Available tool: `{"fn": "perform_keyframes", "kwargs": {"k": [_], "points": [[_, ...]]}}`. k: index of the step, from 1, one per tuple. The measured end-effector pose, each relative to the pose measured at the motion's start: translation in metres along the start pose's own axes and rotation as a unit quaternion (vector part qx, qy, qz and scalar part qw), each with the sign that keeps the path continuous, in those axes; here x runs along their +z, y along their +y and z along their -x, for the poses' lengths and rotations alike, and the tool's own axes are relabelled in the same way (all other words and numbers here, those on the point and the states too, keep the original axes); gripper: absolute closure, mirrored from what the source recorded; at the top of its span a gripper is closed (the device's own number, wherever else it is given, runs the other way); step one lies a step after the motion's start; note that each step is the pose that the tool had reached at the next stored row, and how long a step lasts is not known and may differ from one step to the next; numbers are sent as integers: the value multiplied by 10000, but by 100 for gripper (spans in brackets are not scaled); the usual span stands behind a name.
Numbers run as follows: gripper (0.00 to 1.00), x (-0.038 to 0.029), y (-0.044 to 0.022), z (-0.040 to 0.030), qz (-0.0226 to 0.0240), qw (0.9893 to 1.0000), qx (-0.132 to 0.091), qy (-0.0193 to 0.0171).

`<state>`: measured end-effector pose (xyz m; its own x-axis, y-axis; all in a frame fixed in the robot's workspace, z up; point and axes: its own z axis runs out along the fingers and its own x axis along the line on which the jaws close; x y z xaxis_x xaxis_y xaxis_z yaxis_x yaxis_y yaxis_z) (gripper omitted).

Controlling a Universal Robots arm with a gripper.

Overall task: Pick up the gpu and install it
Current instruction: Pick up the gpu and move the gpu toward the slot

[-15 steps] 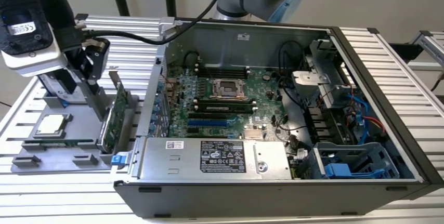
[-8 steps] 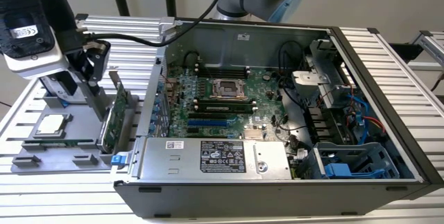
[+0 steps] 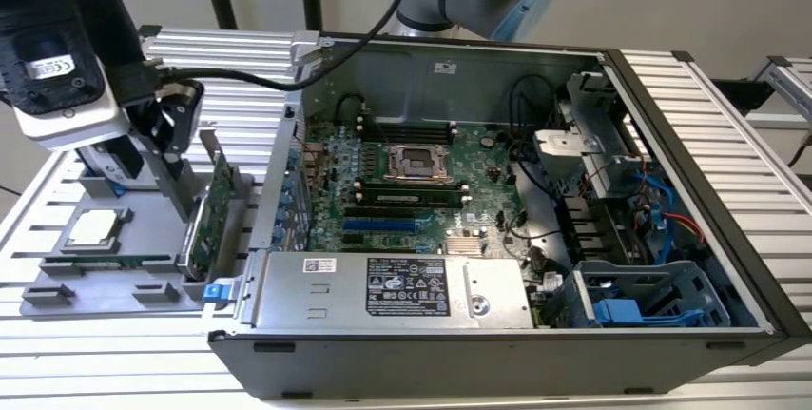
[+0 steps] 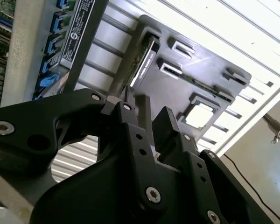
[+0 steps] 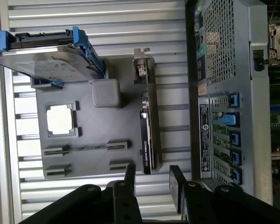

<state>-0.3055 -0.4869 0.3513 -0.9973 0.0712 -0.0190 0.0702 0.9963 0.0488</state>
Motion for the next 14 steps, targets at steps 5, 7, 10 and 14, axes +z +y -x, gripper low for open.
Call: {"fn": "perform_keyframes", "kwargs": {"k": [5,7,10,14], "points": [[0,53,-2,0,0,10000,0,0],[0,82,-3,0,0,10000,1,0],[0,130,-6,4,0,10000,0,0],[0,189,-8,11,1,10000,0,0]]}}
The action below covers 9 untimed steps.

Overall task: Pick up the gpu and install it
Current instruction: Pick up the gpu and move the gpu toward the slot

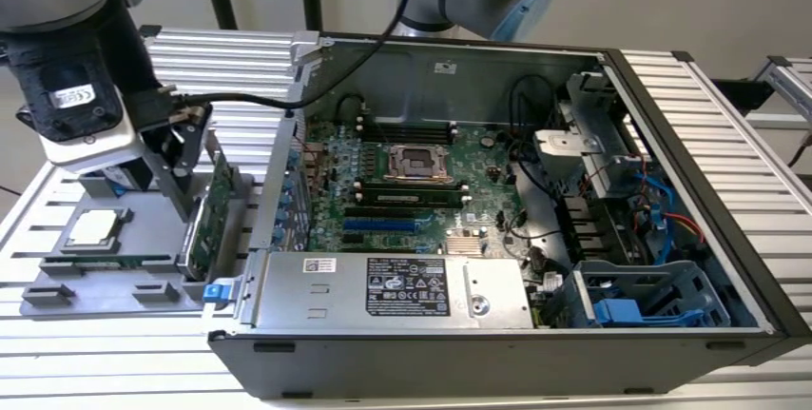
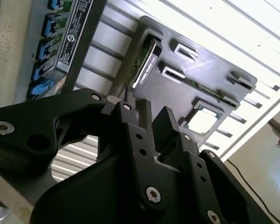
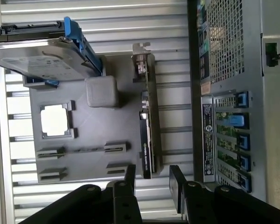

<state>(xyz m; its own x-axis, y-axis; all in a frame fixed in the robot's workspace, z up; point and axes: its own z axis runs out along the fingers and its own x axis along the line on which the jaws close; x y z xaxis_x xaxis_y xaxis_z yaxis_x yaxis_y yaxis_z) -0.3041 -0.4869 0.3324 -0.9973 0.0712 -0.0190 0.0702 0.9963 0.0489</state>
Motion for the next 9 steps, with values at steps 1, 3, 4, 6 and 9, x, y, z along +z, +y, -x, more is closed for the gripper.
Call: {"fn": "perform_keyframes", "kwargs": {"k": [1,3,4,6,9], "points": [[0,16,-1,2,1,10000,0,0],[0,48,-2,5,2,10000,0,0],[0,66,-2,7,4,10000,0,0],[0,103,-3,11,6,10000,0,0],[0,154,-3,16,8,10000,0,1]]}}
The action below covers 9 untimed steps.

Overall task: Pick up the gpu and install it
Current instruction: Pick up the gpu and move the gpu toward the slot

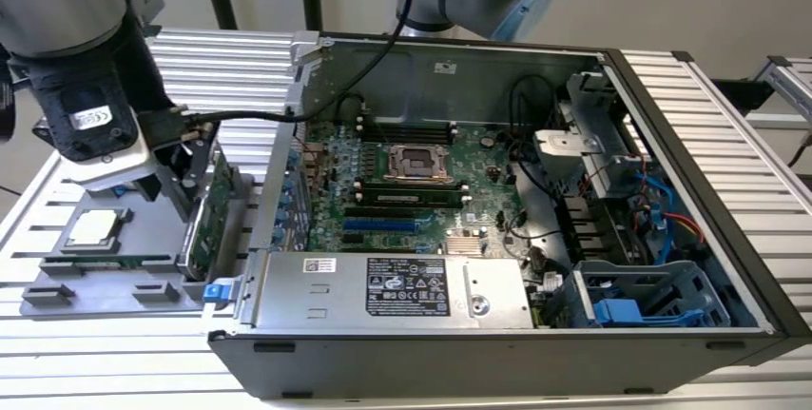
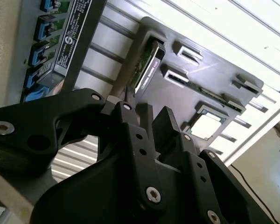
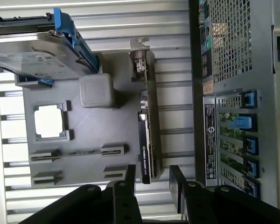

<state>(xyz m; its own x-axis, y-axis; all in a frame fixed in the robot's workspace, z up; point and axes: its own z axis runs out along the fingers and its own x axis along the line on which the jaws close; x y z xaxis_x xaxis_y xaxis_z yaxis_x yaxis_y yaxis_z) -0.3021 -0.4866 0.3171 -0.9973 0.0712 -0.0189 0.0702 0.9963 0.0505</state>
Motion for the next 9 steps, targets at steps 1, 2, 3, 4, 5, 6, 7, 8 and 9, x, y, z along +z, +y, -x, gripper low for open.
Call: {"fn": "perform_keyframes", "kwargs": {"k": [1,2,3,4,5,6,7,8,9], "points": [[0,16,0,1,1,10000,0,0],[0,28,0,1,2,10000,0,0],[0,35,0,2,2,10000,0,0],[0,43,1,2,2,10000,0,1],[0,52,2,2,2,10000,0,0],[0,58,2,2,2,10000,-1,0],[0,64,2,2,2,10000,0,0],[0,69,3,1,2,10000,0,0],[0,76,4,1,2,10000,0,0]]}}
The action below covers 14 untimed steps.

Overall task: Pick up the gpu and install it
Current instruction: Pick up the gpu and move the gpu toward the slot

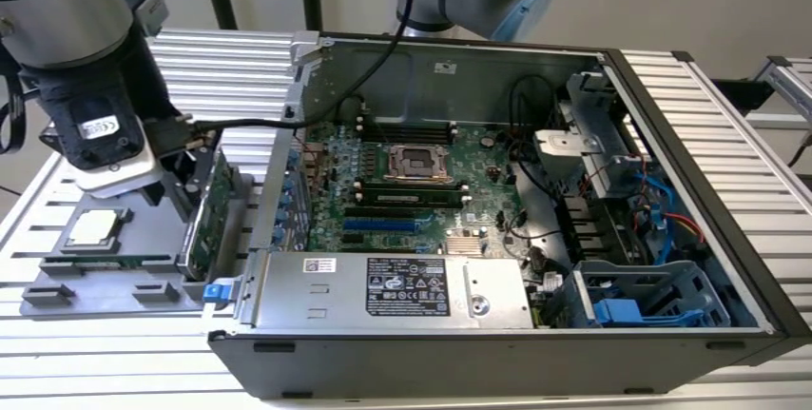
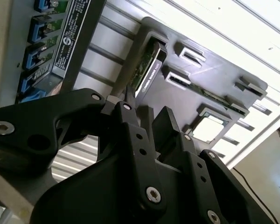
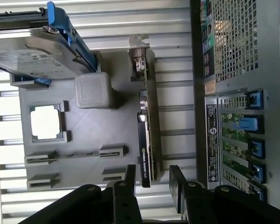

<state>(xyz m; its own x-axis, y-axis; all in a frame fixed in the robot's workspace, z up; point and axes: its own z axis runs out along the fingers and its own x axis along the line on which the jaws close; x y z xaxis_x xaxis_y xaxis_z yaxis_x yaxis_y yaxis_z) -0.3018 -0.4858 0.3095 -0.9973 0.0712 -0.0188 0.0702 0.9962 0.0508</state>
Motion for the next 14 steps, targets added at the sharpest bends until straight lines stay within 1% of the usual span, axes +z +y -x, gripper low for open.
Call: {"fn": "perform_keyframes", "kwargs": {"k": [7,14], "points": [[0,50,29,-3,0,10000,0,0],[0,134,40,-5,0,10000,0,0]]}}
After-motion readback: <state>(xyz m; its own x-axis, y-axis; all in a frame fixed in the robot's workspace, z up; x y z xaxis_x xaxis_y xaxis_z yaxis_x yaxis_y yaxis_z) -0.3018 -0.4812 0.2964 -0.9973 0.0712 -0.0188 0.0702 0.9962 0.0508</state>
